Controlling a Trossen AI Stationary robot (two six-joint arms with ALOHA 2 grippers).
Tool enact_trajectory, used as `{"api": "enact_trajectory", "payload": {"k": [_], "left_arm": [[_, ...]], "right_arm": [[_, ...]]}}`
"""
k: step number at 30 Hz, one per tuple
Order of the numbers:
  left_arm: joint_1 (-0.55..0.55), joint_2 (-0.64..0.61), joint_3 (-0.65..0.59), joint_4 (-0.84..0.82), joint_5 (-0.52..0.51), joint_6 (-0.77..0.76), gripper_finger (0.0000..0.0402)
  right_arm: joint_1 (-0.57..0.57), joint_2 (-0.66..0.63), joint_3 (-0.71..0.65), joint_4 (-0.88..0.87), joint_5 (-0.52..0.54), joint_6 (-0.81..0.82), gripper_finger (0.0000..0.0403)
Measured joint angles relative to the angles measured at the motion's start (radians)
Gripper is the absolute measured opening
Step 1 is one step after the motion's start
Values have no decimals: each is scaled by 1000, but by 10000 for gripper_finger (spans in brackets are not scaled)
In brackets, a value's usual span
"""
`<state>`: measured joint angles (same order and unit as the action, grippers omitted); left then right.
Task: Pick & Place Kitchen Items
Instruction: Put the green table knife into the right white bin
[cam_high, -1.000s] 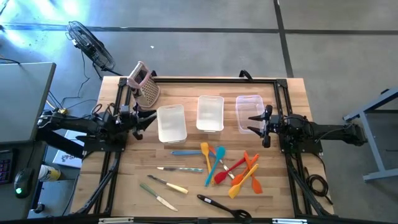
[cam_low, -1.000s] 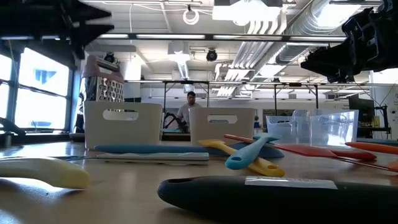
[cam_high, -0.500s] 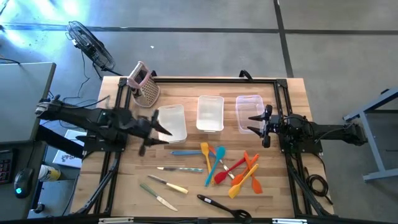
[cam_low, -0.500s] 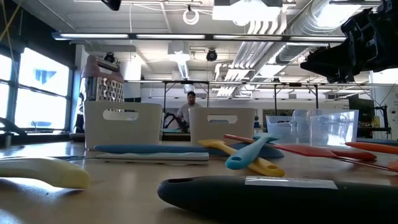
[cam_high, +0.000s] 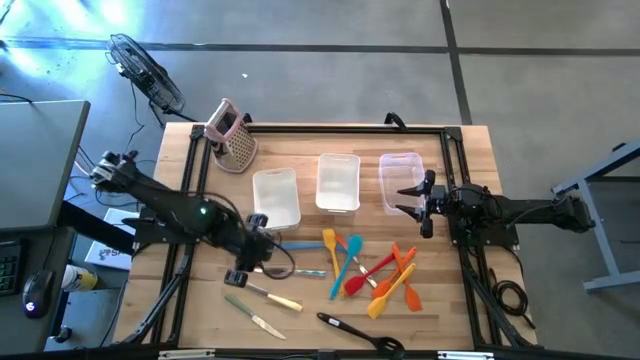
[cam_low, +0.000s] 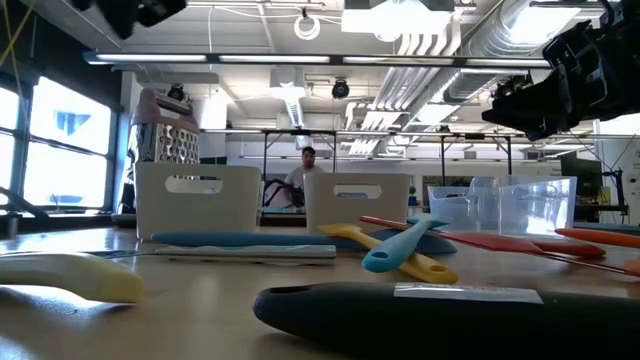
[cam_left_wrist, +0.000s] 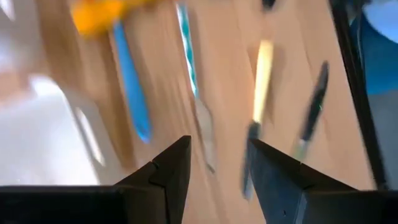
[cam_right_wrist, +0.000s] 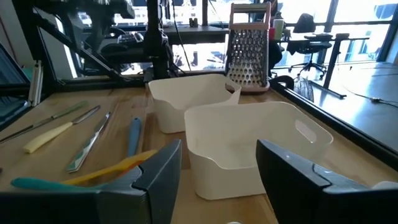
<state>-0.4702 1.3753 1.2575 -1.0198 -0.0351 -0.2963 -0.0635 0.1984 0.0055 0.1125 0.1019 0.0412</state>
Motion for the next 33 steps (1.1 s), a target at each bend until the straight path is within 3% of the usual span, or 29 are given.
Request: {"api": "enact_trajectory", "payload": {"k": [4,9,18,28,33], "left_arm": [[-44,60,7,-76,54,-157,152],[-130,121,8,-65,134,-207,152],[-281,230,8,-8,121,-210,152],[-372,345,7,5,126,-210,152],[-408,382,7,-4,38,-210,152]], "right_arm": [[0,12,0,0,0,17,201],[0,33,0,2,0,19,201],[0,68,0,-5,0,95,201],[0,112,0,-9,0,224,201],[0,131,0,-9,5,236,201]]}}
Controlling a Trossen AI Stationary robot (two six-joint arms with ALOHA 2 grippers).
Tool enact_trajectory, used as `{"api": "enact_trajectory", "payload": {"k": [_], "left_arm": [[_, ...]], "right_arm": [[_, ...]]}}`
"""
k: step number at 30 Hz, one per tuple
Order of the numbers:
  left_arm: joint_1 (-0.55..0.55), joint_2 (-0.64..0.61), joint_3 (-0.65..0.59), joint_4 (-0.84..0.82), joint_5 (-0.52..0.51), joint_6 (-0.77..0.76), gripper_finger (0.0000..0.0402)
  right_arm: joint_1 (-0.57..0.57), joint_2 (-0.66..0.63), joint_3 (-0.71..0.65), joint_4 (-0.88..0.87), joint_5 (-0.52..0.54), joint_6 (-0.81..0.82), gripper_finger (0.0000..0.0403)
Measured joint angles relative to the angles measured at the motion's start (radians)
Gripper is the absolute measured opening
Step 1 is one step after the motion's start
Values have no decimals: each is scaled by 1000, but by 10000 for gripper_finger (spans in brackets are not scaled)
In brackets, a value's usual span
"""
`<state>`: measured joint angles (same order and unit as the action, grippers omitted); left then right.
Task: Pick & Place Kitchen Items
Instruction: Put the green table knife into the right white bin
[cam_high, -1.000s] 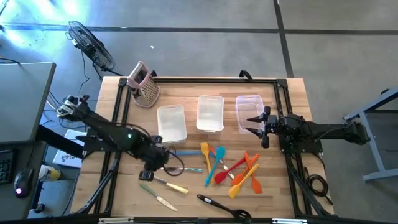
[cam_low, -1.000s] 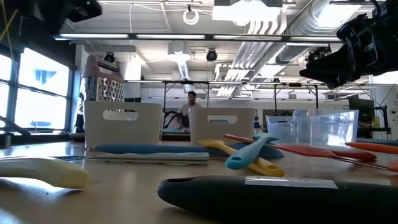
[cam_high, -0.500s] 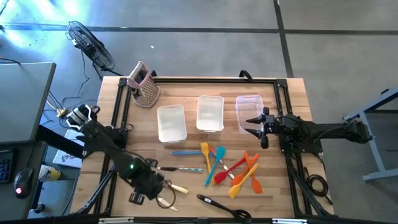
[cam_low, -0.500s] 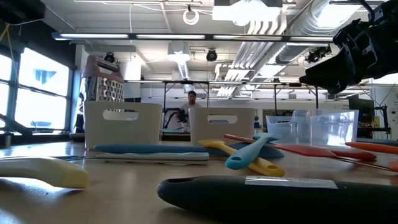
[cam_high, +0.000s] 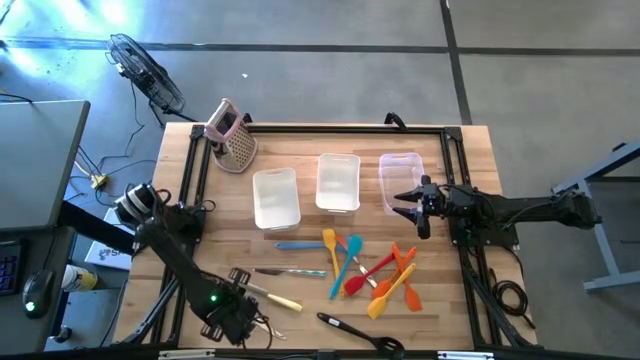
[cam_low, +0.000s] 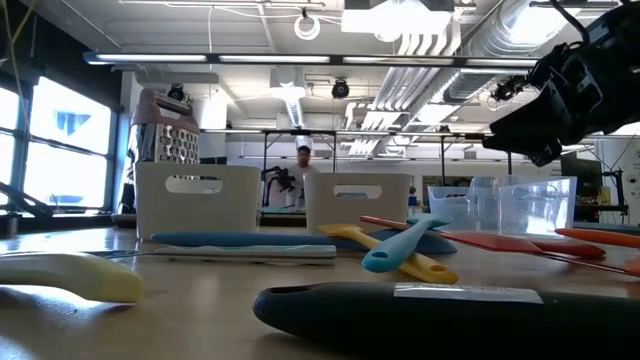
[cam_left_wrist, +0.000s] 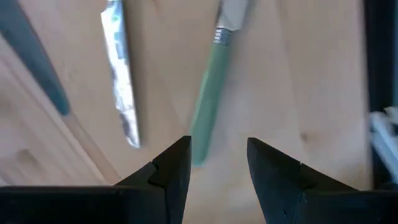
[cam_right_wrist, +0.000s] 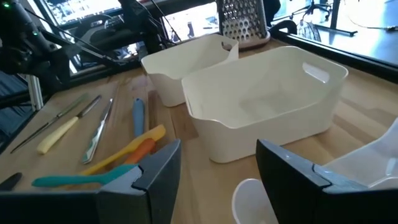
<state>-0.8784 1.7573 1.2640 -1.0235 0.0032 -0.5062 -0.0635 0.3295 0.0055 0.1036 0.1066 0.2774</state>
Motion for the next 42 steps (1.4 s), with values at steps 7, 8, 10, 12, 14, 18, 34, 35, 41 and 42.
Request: {"api": "enact_trajectory", "payload": {"k": [7,8,10,12,14,18,34,35,41,42], "left_arm": [[1,12,0,31,-36,-112,152],[1,12,0,31,-35,-127,152],[1,12,0,29,-34,-131,152],[-4,12,0,30,-31,-132,152],[-13,12,0,30,-35,-156,152],[-20,12,-12,28,-50,-180,152],[-19,13,-146,122,-14,-179,152],[-19,13,-151,128,-14,-179,152],[-19,12,-202,217,-4,-136,152],[-18,8,-213,234,1,-124,152]], "right_arm": [[0,6,0,2,0,56,201],[0,6,0,3,0,62,201],[0,6,0,3,0,66,201],[0,6,0,3,0,67,201],[0,6,0,3,0,71,201],[0,6,0,3,0,92,201],[0,6,0,3,0,97,201],[0,6,0,2,0,96,201],[0,6,0,3,24,96,201],[0,6,0,4,31,96,201]]}}
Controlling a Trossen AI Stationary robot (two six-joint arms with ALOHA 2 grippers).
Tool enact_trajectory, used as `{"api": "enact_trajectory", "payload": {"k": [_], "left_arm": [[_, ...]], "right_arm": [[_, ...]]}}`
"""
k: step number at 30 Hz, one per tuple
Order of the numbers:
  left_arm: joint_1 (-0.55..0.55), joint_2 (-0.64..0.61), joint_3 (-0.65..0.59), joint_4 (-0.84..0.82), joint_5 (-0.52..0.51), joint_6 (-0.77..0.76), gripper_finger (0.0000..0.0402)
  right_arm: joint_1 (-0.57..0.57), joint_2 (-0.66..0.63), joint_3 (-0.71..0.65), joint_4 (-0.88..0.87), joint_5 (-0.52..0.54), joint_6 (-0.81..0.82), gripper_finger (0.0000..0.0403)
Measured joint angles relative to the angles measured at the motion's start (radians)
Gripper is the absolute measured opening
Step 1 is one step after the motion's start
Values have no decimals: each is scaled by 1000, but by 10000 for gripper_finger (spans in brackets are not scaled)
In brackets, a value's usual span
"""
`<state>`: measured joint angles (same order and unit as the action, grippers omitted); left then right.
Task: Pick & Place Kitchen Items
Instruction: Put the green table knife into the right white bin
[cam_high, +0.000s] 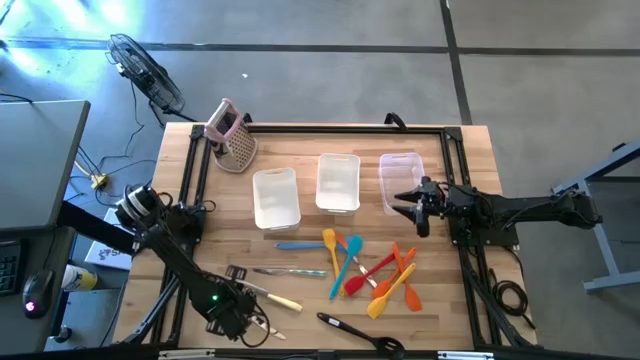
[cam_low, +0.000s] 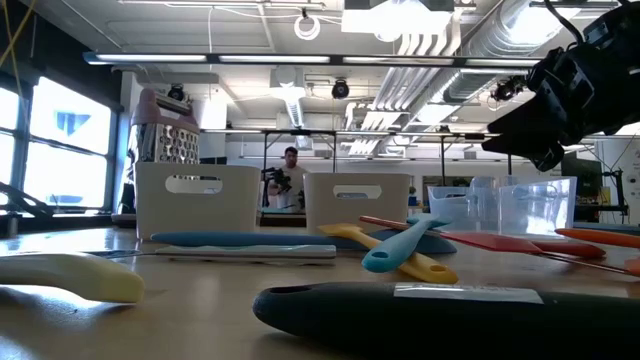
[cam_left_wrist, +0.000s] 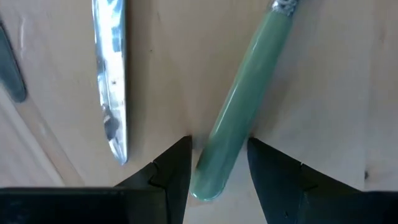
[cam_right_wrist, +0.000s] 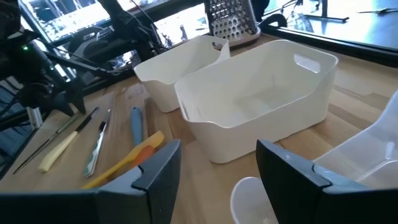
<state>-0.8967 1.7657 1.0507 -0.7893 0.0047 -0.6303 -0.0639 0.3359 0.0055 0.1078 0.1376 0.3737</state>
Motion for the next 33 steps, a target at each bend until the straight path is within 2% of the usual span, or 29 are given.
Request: {"api": "enact_trajectory", "payload": {"k": [8,15,25,33], "left_arm": [[0,-2,-50,31,-5,22,144],[1,-7,-105,93,-8,28,58],[13,-7,-114,112,13,-5,58],[66,-5,-6,54,80,-106,58]], "right_arm": [[0,0,0,1,3,0,201],[0,0,0,1,3,0,201],[0,0,0,1,3,0,201],[0,0,0,1,10,-4,201]]}}
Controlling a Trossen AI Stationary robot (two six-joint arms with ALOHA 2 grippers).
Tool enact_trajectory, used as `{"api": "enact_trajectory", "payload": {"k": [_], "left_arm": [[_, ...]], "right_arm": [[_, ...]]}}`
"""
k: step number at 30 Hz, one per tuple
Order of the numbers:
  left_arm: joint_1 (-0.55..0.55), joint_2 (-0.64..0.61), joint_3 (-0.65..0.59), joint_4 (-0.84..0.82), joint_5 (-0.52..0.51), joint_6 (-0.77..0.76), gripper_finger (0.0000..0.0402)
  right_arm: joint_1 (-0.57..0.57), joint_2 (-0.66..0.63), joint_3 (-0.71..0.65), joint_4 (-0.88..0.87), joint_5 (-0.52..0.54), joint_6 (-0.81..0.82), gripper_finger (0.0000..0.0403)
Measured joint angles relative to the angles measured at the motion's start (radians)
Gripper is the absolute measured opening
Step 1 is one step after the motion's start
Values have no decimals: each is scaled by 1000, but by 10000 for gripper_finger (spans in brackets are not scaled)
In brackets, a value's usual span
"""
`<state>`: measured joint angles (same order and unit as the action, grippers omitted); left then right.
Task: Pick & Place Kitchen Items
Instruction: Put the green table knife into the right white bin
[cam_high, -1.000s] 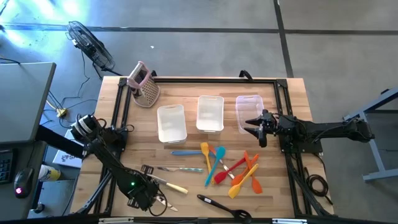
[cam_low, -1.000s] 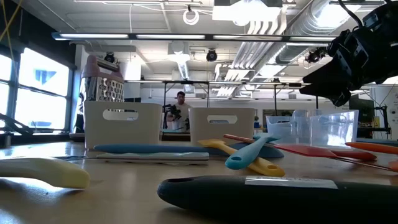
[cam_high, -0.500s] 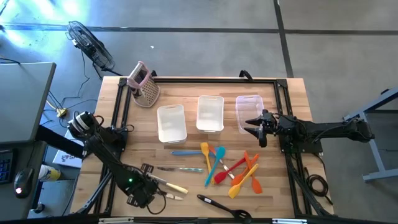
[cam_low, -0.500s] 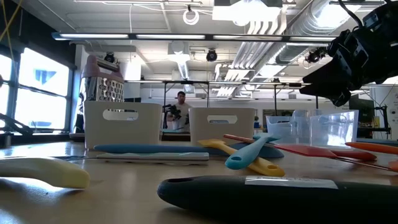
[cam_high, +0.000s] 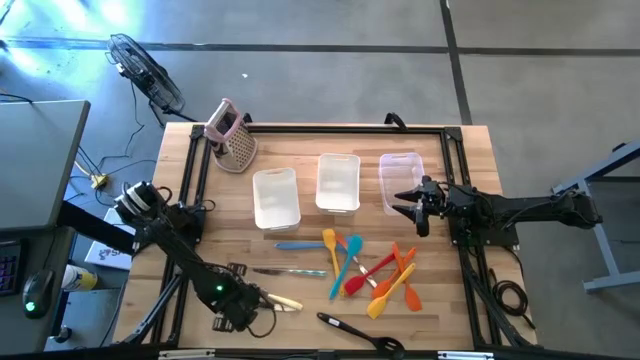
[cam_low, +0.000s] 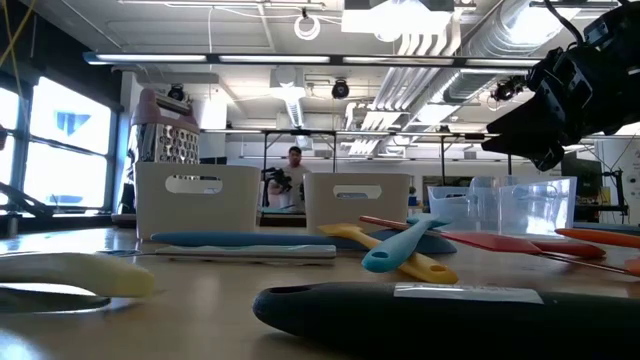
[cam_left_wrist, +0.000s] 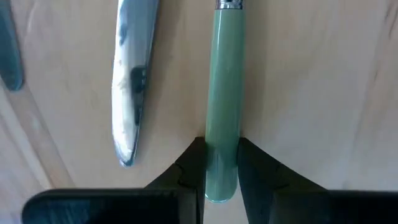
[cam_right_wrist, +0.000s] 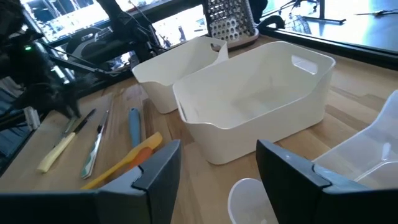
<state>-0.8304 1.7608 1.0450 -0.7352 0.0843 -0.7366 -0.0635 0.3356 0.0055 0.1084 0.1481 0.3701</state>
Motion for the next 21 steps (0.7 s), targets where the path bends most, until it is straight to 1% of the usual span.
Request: {"api": "enact_trajectory", "payload": {"k": [3,6,9,18,21], "left_arm": [[-1,3,55,28,42,23,58],[-4,1,113,-3,66,37,58],[-1,0,184,-66,61,24,58],[-1,-3,422,-333,-115,24,58],[-1,-3,495,-448,-247,-1,58]], "right_arm": [[0,0,0,0,14,-5,201],[0,1,0,-3,18,-11,201],[0,9,0,-8,17,-11,201],[0,33,0,-42,1,-8,201],[0,40,0,-45,-23,-5,201]]}}
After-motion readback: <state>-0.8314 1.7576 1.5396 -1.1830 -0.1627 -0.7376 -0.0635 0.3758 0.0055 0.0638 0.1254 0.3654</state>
